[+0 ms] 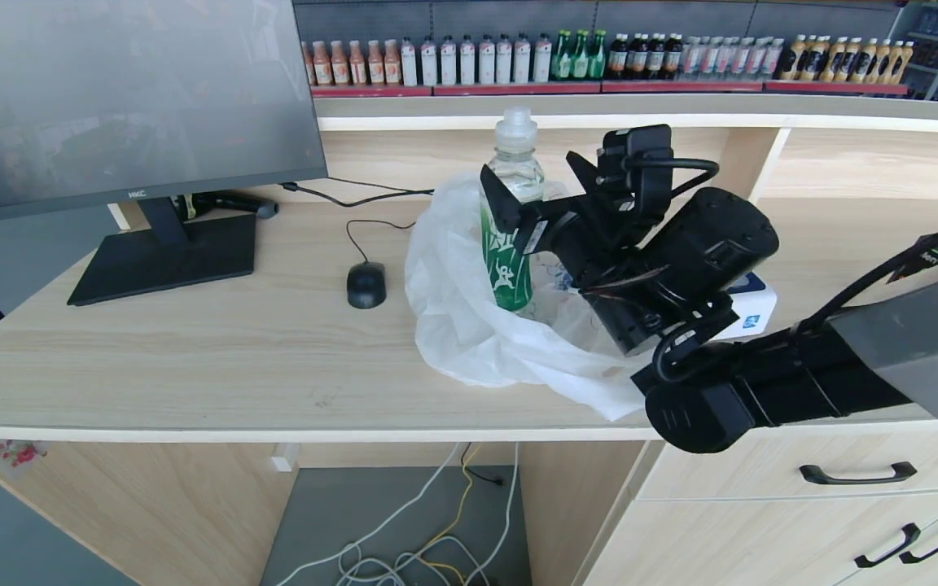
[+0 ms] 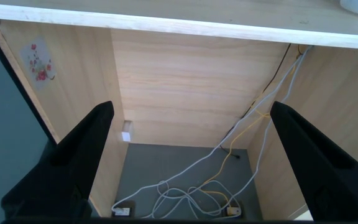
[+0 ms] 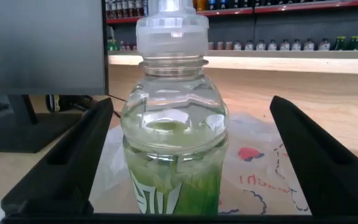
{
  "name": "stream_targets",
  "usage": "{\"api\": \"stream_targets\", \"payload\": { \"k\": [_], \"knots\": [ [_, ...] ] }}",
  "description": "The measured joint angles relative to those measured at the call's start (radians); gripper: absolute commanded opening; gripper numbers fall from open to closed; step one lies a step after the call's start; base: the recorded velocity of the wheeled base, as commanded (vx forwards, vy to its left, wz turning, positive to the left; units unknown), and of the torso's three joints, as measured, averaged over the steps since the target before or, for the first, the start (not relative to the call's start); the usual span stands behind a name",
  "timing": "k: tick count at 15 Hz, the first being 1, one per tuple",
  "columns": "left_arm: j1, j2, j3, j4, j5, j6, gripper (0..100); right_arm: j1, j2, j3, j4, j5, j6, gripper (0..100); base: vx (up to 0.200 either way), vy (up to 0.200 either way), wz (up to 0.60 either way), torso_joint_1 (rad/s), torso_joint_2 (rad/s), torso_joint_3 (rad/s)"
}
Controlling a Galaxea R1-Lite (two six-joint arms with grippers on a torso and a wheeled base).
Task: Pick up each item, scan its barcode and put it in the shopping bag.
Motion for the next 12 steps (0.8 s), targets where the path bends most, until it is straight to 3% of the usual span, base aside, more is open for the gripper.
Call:
{"api": "stream_targets", "payload": {
  "k": [1,4,8,12],
  "knots": [
    [0.000,0.000,0.000,0.000,0.000,0.001,100,0.003,-0.028,0.027,-0.040,0.000,0.000,100,0.000,0.000,0.00,0.000,0.00,0.000],
    [0.001,0.000,0.000,0.000,0.000,0.000,100,0.006,-0.092,0.173,-0.141,0.000,0.000,100,-0.200,0.000,0.00,0.011,0.00,-0.001],
    [0.000,0.000,0.000,0.000,0.000,-0.002,100,0.009,-0.172,0.383,-0.162,0.003,0.006,100,0.000,0.000,0.00,0.000,0.00,0.000],
    [-0.001,0.000,0.000,0.001,0.000,-0.004,100,0.011,-0.209,0.454,-0.163,0.113,0.055,100,0.000,-0.200,0.00,0.008,0.00,-0.002]
  ]
}}
